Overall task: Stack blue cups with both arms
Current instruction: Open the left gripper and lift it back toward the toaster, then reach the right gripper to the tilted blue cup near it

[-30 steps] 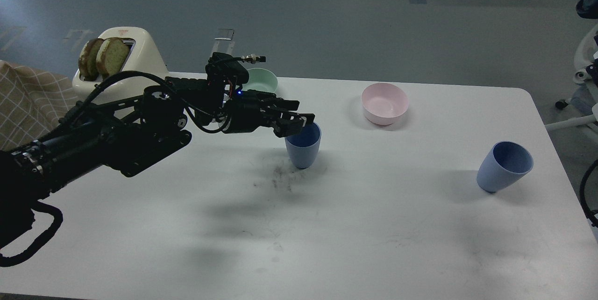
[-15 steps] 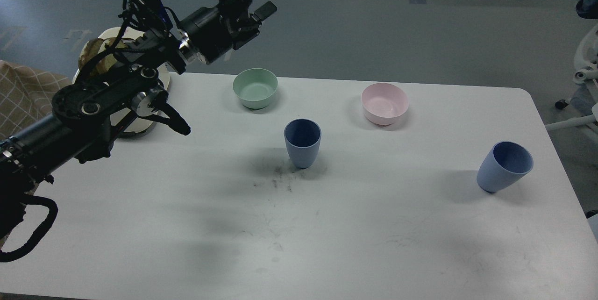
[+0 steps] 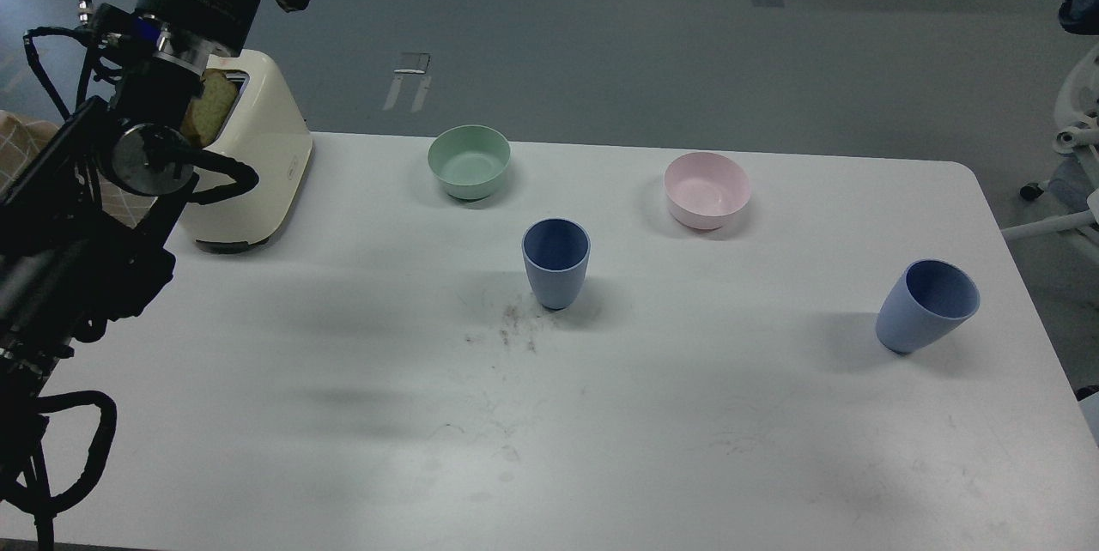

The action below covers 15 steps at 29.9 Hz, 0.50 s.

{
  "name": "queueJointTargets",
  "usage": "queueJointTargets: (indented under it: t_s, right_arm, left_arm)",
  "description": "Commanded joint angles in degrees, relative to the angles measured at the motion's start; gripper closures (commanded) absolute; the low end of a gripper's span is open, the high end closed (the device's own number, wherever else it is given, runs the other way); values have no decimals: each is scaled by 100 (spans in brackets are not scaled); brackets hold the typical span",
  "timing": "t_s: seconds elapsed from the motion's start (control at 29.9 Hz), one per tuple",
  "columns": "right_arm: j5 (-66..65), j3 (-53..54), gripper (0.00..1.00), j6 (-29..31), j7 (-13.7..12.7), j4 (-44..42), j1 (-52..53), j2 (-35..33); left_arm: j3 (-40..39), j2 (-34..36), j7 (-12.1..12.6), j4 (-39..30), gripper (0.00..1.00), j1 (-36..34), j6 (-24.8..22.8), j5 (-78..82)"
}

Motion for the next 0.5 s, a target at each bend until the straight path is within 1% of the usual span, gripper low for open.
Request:
queueJointTargets:
  t_s: [0.0,0.07,0.13,0.2,0.27,0.33,0.47]
  right_arm:
    - [-1140,-394,0,-2,321,188,35,-58]
    - [-1449,-684,0,-2,330,196,52,-93]
    - [-1625,-1096,0,-2,321,188,9,-93]
    - [-1765,-1272,0,-2,321,162,9,-102]
    - [-2360,-1589,0,-2,321,117,0,-76]
    - [-2661,-1774,0,-2,312,144,-35,-58]
    - [-2864,-1924,0,-2,295,91,-106,-58]
  left_arm:
    - [-20,75,22,19,2,94,0,-7]
    - [-3,137,40,107,2,111,0,46]
    - [67,303,-4,142,2,120,0,81]
    - [68,321,-13,142,2,129,0,81]
    - [68,330,-13,142,2,129,0,81]
    - [85,322,-13,142,2,129,0,81]
    - [94,313,-4,142,2,120,0,81]
